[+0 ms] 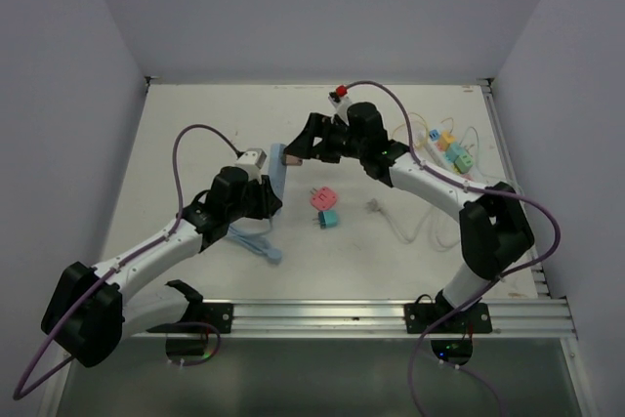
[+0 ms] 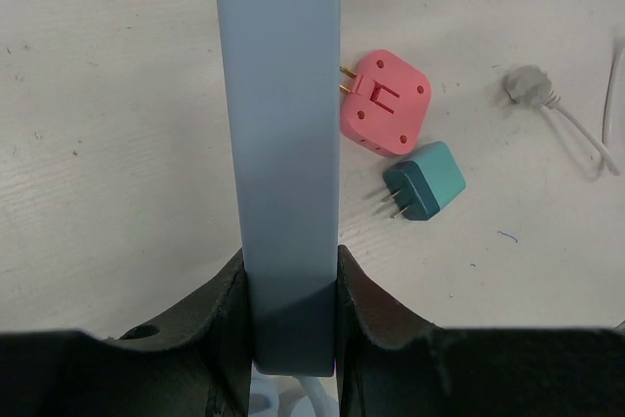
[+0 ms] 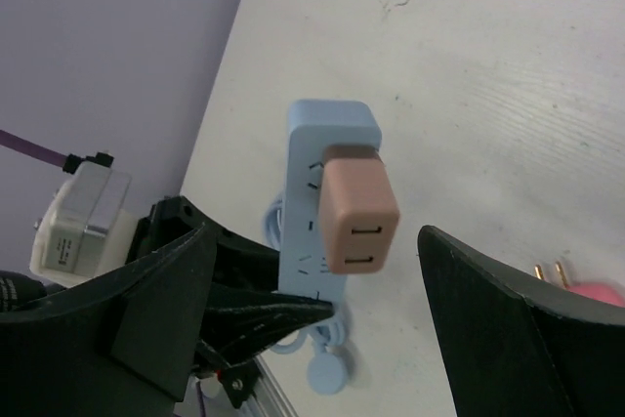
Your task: Pull the plug off the socket
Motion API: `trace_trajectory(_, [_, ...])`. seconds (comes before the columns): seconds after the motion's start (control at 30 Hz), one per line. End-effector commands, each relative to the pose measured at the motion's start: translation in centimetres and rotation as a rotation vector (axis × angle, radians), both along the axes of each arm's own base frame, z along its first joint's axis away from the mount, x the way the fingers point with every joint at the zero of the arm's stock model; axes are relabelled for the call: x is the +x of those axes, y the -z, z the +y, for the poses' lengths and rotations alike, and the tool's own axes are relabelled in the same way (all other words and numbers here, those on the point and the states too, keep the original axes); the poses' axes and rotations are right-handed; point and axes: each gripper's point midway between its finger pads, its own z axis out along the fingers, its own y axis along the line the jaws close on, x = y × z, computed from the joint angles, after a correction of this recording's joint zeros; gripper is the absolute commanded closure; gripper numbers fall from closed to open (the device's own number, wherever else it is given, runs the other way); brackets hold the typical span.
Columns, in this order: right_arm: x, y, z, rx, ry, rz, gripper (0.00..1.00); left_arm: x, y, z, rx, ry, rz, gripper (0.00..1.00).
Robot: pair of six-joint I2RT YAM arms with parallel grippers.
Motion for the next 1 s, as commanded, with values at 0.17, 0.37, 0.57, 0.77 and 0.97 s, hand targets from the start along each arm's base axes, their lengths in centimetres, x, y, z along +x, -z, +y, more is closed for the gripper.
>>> trace_trajectory(0.17, [0.4, -0.7, 2.9, 0.089, -0.023, 0.060, 0.30, 1.6, -4.7, -1.6, -0.082, 0.050, -0.169, 1.00])
trace_trajectory(0.37, [-0.2, -0.2, 2.6, 0.089, -0.026, 0.082, 0.69, 2.0, -4.3, -1.2, -0.067, 0.018, -0.170, 1.00])
trace_trajectory(0.57, [-1.3, 0.3, 1.7, 0.075, -0.023, 0.096, 1.00, 3.1, -2.5, 0.7, 0.003, -0.098, -0.135, 1.00])
trace_trajectory(0.77, [-2.4, 0.4, 0.2, 0.052, -0.010, 0.097, 1.00, 3.7, 0.9, 4.7, 0.133, -0.289, -0.031, 1.00])
trace_trajectory(0.97, [-3.9, 0.9, -1.4, 0.017, -0.011, 0.095, 1.00, 3.7, 3.7, 8.6, 0.192, -0.466, 0.088, 1.00])
